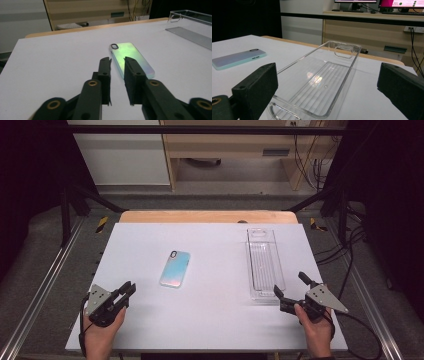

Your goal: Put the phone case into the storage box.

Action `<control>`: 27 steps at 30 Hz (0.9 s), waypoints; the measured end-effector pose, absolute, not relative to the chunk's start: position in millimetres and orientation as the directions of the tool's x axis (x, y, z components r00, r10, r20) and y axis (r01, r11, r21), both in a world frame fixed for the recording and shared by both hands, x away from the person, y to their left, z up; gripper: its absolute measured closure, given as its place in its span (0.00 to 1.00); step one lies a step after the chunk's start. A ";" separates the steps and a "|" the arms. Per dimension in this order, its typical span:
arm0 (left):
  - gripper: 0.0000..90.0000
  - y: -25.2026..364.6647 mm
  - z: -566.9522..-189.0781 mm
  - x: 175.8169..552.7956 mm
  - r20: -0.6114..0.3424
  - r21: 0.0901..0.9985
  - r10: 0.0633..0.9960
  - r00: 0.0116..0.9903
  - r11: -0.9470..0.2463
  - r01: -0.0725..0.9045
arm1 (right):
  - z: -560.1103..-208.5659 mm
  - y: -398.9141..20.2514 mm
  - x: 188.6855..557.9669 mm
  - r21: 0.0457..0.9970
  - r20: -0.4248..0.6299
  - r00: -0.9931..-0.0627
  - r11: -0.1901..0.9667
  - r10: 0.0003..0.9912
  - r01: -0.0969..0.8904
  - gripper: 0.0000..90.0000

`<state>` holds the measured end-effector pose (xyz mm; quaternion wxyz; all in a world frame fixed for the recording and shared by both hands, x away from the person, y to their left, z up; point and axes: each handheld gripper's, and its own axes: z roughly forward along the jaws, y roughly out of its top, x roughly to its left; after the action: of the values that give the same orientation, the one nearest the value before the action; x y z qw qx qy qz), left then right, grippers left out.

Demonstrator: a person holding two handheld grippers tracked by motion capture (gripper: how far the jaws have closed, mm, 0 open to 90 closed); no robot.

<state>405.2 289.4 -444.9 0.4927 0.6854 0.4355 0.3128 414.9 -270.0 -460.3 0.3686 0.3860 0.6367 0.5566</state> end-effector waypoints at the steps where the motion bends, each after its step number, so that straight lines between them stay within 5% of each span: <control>1: 0.90 288.9 -444.8 408.7 0.001 0.943 0.906 0.424 -0.142 0.300 | -460.3 -269.9 414.4 0.993 -0.042 -0.430 0.086 0.902 0.083 0.04; 8: 1.00 281.8 -442.5 433.7 -0.012 0.915 0.905 0.426 -0.162 0.371 | -460.1 -270.8 413.3 0.993 -0.041 -0.428 0.083 0.903 0.080 0.04; 27: 1.00 253.6 -438.8 465.2 0.050 0.854 0.876 0.480 -0.287 0.434 | -460.8 -269.5 413.2 0.992 -0.042 -0.425 0.088 0.904 0.089 0.04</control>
<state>465.2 253.6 -438.8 0.4107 0.7560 0.4332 0.2685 413.2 -269.5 -460.8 0.3694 0.3889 0.6385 0.5519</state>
